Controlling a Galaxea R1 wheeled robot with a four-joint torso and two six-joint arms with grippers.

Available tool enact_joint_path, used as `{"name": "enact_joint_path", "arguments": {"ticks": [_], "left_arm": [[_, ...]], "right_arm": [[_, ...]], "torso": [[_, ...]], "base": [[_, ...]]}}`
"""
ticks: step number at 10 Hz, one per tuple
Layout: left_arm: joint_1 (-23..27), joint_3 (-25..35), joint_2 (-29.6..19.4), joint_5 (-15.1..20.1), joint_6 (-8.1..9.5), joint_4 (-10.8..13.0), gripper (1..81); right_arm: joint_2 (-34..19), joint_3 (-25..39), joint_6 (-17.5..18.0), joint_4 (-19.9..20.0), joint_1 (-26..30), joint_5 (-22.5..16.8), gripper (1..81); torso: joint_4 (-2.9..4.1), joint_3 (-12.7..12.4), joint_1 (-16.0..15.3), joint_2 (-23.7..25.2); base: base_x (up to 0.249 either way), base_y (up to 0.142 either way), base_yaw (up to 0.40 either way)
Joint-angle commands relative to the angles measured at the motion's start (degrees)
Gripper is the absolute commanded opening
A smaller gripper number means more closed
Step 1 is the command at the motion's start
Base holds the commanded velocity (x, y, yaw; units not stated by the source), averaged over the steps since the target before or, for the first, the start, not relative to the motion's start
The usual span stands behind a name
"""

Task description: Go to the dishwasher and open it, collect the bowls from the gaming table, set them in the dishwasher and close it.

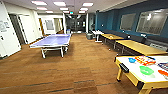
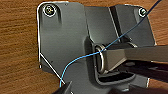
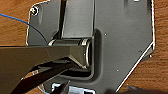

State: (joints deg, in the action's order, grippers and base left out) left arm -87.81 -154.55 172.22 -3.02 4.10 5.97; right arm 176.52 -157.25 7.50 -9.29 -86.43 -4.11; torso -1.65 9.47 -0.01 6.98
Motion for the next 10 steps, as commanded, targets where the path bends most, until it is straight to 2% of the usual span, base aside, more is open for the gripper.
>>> {"name": "enact_joint_path", "arguments": {"ticks": [1, 5, 7, 10], "left_arm": [[2.7, 0.0, -0.4, 2.8, -0.40, -0.1, 81.1], [2.7, 0.1, -0.6, 2.8, -0.49, 0.8, 81.1], [2.7, 0.0, 0.0, 2.9, -0.58, 2.9, 81.1], [2.7, 0.0, 0.1, 2.8, -0.40, 2.1, 81.1]], "right_arm": [[0.3, 0.3, -0.1, 0.0, 3.1, -3.0, 81.1], [0.3, 0.3, -0.1, 0.0, 3.2, -3.0, 81.1], [0.3, 0.3, 0.0, 0.1, 3.1, -3.0, 81.1], [0.3, 0.3, 0.0, 0.0, 3.1, -3.0, 81.1]], "torso": [[0.00, 0.0, 0.0, 0.0], [0.00, 0.0, 0.0, 0.0], [0.00, 0.0, 0.0, 0.0], [0.00, 0.0, 0.0, 0.0]], "base": [[0.000, 0.000, 0.000], [0.000, 0.000, -0.033], [0.000, 0.000, -0.370], [0.000, 0.000, -0.400]]}}
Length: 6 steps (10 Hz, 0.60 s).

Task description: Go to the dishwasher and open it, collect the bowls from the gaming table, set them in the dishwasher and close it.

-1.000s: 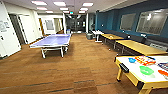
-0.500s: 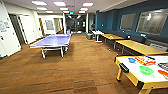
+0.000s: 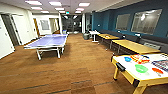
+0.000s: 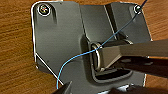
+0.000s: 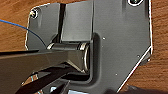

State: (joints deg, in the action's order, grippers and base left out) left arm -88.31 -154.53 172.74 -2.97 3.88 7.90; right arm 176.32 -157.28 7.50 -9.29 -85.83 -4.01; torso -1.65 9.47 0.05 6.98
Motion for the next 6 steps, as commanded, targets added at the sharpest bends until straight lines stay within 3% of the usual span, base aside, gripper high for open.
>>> {"name": "enact_joint_path", "arguments": {"ticks": [1, 2, 5, 6], "left_arm": [[3.2, 0.0, -0.5, 2.7, -0.19, 0.2, 81.1], [3.2, 0.0, -0.5, 2.7, -0.19, 0.2, 81.1], [3.1, 0.0, -0.6, 2.7, -0.10, 0.1, 81.1], [3.2, 0.0, -0.5, 2.7, -0.19, 0.2, 81.1]], "right_arm": [[0.5, 0.3, 0.0, 0.1, 2.5, -3.1, 81.1], [0.5, 0.3, 0.0, 0.1, 2.5, -3.1, 81.1], [0.5, 0.3, 0.0, 0.0, 2.4, -3.1, 81.1], [0.5, 0.3, 0.0, 0.0, 2.4, -3.1, 81.1]], "torso": [[0.00, 0.0, -0.1, 0.0], [0.00, 0.0, -0.1, 0.0], [0.00, 0.0, -0.1, 0.0], [0.00, 0.0, -0.1, 0.0]], "base": [[0.000, 0.000, -0.400], [0.000, 0.000, -0.400], [0.000, -0.300, 0.000], [0.000, 0.000, -0.400]]}}
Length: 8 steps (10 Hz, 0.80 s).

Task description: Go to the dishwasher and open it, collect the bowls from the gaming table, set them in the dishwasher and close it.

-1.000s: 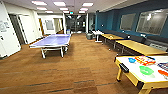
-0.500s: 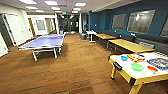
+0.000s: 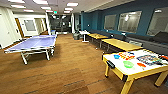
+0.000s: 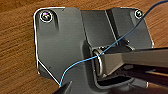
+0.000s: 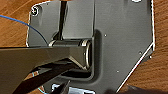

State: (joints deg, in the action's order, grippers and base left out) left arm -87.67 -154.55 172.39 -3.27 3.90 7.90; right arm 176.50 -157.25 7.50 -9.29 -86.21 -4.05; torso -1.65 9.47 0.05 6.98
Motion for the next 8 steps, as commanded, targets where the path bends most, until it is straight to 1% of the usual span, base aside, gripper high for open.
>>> {"name": "enact_joint_path", "arguments": {"ticks": [1, 8], "left_arm": [[2.5, 0.0, -0.2, 3.0, -0.21, 0.4, 81.1], [2.5, 0.0, -0.3, 3.1, -0.21, 0.2, 81.1]], "right_arm": [[0.2, 0.3, 0.0, 0.0, 2.8, -3.1, 81.1], [0.2, 0.2, 0.0, 0.0, 2.8, -3.1, 81.1]], "torso": [[0.00, 0.0, -0.1, 0.0], [0.00, 0.0, -0.1, 0.0]], "base": [[0.000, 0.000, -0.400], [0.000, 0.000, -0.400]]}}
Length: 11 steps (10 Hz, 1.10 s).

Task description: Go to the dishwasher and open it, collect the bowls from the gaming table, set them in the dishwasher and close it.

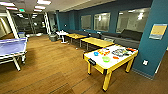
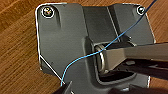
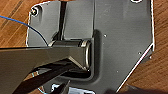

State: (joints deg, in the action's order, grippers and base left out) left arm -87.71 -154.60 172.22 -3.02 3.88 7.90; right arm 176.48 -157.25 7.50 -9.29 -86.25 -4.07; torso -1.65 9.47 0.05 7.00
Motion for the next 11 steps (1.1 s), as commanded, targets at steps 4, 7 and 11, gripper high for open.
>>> {"name": "enact_joint_path", "arguments": {"ticks": [4, 7, 11], "left_arm": [[2.6, 0.1, -0.3, 2.8, -0.10, 0.0, 81.1], [2.6, 0.1, -0.3, 2.8, 0.16, -0.1, 81.1], [2.6, 0.4, -0.7, 2.8, 0.25, -0.1, 81.1]], "right_arm": [[0.2, 0.3, 0.0, 0.0, 2.8, -3.0, 81.1], [0.3, 0.4, 0.0, 0.0, 2.8, -3.0, 81.1], [0.4, 0.3, -0.1, -0.1, 2.8, -3.0, 81.1]], "torso": [[0.00, 0.0, -0.1, 0.0], [0.00, 0.0, -0.1, 0.0], [0.00, 0.0, -0.1, 0.0]], "base": [[0.000, 0.000, -0.400], [0.000, 0.000, -0.381], [0.000, 0.000, -0.163]]}}
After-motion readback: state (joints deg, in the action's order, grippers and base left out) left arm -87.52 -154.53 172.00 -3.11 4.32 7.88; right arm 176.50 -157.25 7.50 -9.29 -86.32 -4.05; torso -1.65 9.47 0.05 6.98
